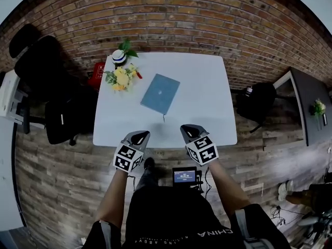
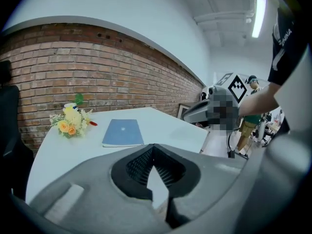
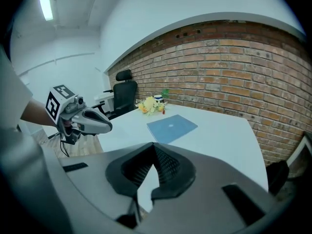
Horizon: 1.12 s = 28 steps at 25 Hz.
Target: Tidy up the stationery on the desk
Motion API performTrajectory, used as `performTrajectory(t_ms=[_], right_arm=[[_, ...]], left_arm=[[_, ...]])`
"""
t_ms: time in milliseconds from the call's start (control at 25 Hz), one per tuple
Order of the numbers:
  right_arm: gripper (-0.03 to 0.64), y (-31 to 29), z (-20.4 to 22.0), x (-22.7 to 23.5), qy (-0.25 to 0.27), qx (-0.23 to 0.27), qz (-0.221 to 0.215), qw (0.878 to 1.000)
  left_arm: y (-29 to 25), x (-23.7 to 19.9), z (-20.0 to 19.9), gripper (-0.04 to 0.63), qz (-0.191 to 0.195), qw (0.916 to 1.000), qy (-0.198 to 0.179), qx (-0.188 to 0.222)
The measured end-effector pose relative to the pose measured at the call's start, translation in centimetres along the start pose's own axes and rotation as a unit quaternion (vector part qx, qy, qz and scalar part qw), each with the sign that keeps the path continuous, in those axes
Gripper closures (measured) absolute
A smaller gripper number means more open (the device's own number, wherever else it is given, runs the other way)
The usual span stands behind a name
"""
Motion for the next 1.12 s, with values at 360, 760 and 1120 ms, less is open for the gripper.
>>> performTrajectory(t_ms=[360,760,1120], right_arm=[[0.607,-4.8,-3.0,1.1,-0.038,0.007,0.047,0.998],[0.607,-6.1,-3.9,1.8,-0.068,0.006,0.085,0.994],[0.607,-5.2,-3.8,4.3,-0.07,0.006,0.077,0.995]], left_arm=[[-2.8,-6.7,-1.1,0.59,0.047,0.9988,-0.012,-0.003],[-5.4,-9.0,-1.4,0.591,0.09,0.9958,-0.016,-0.008],[-7.6,-7.5,-2.2,0.589,0.077,0.997,0.004,-0.01]])
Point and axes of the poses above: the fingertips, and each gripper's own axes: y backward along the fingers, x to its right, z out of its underside, the point moved 2 cm from there along y, backward along the fingers, and after that the axes turned 14 degrees about -z, right-handed, at the moved point
